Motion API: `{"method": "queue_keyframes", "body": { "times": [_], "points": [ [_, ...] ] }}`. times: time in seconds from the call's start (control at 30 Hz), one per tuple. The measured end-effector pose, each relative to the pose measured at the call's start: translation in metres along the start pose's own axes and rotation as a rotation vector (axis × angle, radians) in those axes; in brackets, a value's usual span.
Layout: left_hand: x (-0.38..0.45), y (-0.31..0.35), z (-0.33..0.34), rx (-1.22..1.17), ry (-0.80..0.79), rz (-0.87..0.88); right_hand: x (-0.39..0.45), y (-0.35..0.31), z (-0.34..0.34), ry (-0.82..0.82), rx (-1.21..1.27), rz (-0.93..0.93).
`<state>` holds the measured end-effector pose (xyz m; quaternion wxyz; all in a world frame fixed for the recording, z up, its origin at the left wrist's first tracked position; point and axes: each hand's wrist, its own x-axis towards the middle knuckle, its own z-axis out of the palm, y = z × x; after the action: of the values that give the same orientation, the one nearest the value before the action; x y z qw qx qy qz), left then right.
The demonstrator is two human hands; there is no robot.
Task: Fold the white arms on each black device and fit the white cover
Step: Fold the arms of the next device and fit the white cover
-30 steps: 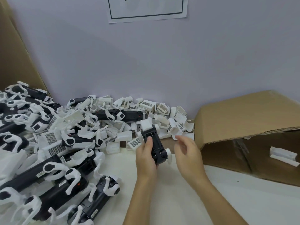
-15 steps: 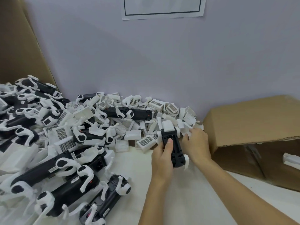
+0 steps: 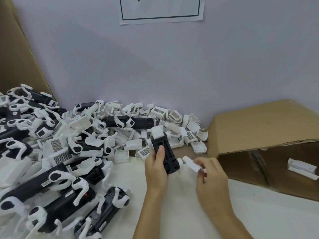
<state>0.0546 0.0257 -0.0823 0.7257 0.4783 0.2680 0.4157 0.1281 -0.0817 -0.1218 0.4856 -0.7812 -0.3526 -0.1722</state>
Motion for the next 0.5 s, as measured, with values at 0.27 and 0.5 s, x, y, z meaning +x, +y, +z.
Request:
{"method": "queue_keyframes", "body": {
  "times": [0.27, 0.5],
  "points": [
    [0.0039, -0.0027, -0.0028, -0.016, 0.078, 0.069, -0.0046, 0.0059, -0.0065, -0.438, 0.011, 0.009],
    [0.0048, -0.0066, -0.0010, 0.002, 0.106, 0.043, -0.0036, 0.0026, -0.0028, -0.342, -0.088, 0.063]
  ]
}}
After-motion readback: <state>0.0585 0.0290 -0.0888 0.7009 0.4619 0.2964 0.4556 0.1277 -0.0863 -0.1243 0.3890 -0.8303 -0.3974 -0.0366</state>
